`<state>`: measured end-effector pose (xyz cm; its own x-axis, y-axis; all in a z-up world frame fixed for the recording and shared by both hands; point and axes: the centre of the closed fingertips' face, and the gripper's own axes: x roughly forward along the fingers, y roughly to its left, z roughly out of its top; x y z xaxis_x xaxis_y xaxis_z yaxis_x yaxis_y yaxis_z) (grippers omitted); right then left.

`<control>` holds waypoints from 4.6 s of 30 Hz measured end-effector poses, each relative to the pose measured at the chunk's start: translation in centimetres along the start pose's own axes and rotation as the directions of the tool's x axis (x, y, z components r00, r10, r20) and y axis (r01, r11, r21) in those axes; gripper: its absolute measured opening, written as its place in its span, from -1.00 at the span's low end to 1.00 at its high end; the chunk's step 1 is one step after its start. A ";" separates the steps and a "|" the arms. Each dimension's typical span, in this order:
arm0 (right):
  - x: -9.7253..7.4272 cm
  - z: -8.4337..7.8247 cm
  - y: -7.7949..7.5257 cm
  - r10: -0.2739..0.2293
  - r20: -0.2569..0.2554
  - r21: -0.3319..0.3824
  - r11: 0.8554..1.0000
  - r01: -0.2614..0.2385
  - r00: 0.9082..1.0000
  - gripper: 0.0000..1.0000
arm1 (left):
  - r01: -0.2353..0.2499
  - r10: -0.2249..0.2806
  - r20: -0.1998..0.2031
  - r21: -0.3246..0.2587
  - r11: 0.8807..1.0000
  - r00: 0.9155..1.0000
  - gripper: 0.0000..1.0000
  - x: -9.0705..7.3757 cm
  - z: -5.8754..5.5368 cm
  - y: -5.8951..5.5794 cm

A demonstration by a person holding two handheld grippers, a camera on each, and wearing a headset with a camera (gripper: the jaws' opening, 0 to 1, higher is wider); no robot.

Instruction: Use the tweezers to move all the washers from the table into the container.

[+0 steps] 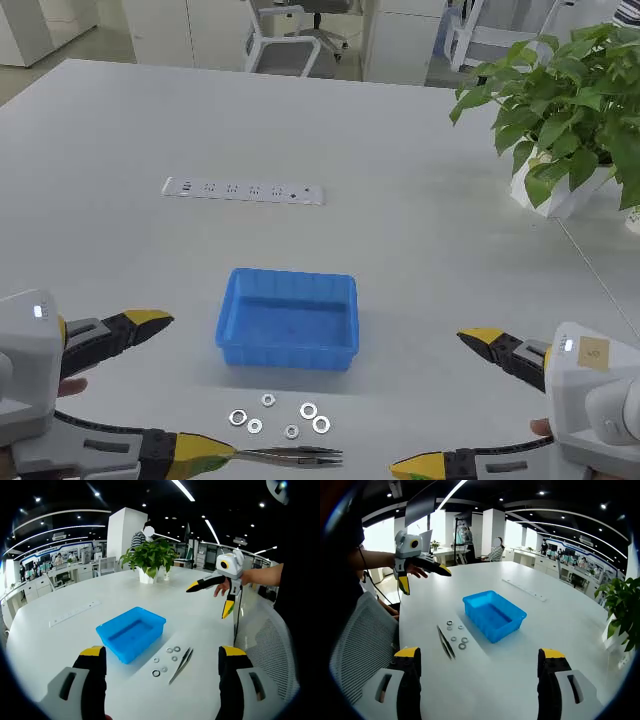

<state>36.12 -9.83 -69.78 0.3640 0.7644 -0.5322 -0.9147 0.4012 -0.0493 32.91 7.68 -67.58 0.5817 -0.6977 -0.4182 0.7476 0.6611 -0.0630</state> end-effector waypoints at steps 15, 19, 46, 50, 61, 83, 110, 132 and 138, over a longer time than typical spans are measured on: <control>0.0 0.0 -0.2 -0.005 0.003 0.000 1.000 0.005 1.000 0.96 | -0.002 0.002 0.002 -0.002 1.000 1.000 0.98 0.0 0.0 0.1; 0.0 0.1 -0.2 -0.006 0.004 -0.002 1.000 0.006 1.000 0.96 | -0.001 0.001 0.001 -0.001 1.000 1.000 0.98 0.0 -0.1 0.1; -0.1 0.0 -0.1 -0.007 0.002 -0.002 1.000 0.007 1.000 0.96 | 0.005 -0.005 -0.001 0.002 1.000 1.000 0.98 0.2 0.0 -0.2; -0.1 0.0 -0.1 -0.007 0.003 -0.001 1.000 0.007 1.000 0.96 | 0.007 -0.007 -0.005 0.003 1.000 1.000 0.98 0.2 -0.1 -0.2; 0.0 0.2 -0.1 0.002 0.005 -0.006 1.000 -0.002 1.000 0.95 | 0.009 -0.009 -0.005 0.009 1.000 1.000 0.98 0.1 0.0 -0.1; 0.6 0.6 0.3 0.069 -0.021 -0.075 0.995 -0.070 0.997 0.75 | 0.069 -0.064 -0.074 0.063 0.996 0.995 0.92 0.6 -0.5 -0.2; 4.1 0.6 2.4 0.240 -0.128 -0.257 0.929 -0.266 0.962 0.09 | 0.226 -0.194 -0.192 0.158 0.961 0.962 0.39 3.2 -2.8 -0.8; 6.7 -2.0 5.0 0.332 -0.278 -0.337 0.845 -0.415 0.902 -0.31 | 0.341 -0.256 -0.334 0.226 0.913 0.907 -0.24 4.8 -6.5 -1.4; 7.4 -2.8 5.9 0.363 -0.314 -0.335 0.822 -0.460 0.877 -0.41 | 0.363 -0.262 -0.369 0.237 0.901 0.891 -0.39 5.1 -7.4 -1.8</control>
<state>32.90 -3.19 -76.41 -0.0679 0.6576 -0.7503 -0.9785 -0.1907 -0.0785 32.14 5.03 -76.32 0.2040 -0.6934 -0.6911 0.9609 0.2768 0.0059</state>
